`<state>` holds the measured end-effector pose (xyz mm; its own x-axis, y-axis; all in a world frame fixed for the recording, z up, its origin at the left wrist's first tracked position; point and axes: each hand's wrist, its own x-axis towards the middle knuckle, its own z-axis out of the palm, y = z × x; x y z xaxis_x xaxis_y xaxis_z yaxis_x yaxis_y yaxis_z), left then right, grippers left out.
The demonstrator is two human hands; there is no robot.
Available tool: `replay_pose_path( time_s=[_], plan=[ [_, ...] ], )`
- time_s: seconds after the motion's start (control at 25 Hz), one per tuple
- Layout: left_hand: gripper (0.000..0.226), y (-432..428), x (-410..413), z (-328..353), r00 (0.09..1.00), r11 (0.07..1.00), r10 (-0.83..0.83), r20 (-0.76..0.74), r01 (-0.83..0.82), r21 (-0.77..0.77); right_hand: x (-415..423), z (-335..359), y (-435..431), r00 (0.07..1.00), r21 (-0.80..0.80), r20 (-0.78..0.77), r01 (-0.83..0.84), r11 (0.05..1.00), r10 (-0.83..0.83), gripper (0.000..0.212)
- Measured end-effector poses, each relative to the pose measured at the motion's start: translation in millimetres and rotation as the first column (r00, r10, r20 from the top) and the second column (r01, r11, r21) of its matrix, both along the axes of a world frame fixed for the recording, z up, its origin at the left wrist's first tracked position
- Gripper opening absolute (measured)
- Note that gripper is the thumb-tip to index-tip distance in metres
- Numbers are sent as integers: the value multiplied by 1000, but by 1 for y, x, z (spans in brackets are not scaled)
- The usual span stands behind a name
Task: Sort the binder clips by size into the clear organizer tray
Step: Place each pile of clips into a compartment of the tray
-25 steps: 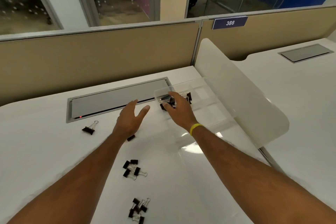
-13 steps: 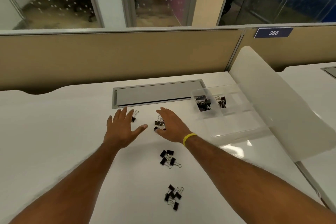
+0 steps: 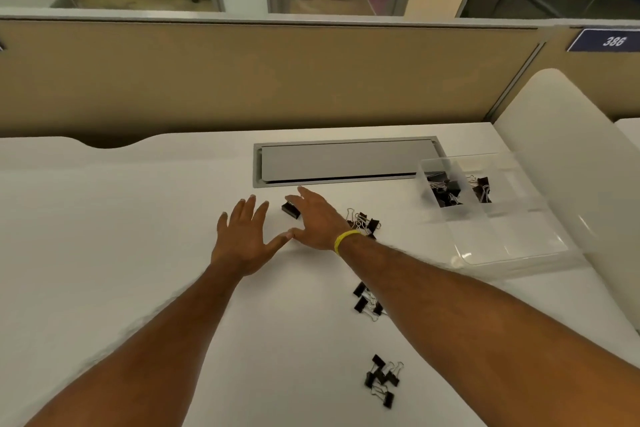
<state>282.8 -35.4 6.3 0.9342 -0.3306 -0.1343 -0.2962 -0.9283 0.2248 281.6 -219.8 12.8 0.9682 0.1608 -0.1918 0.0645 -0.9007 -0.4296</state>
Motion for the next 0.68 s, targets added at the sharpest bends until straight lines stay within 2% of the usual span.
replay_pose_path(
  time_s=[0.12,0.24,0.36,0.52,0.68],
  plan=[
    [81,1,10,-10,1000,1000,-8,7,8,-12,15,-12,10,1000,-58,-12,-28,998,27,69],
    [70,3,14,-15,1000,1000,-10,10,10,-30,18,-21,16,997,-111,-48,-65,992,60,53],
    [65,3,15,-15,1000,998,9,12,-8,-67,12,-22,15,998,-94,11,-66,993,67,40],
    [65,1,12,-12,1000,996,24,12,-23,-82,5,-20,11,982,-151,110,-137,979,154,34],
    [65,-6,8,-4,1000,997,11,15,-10,-80,-7,-13,1,975,-108,181,-111,988,129,38]
  ],
)
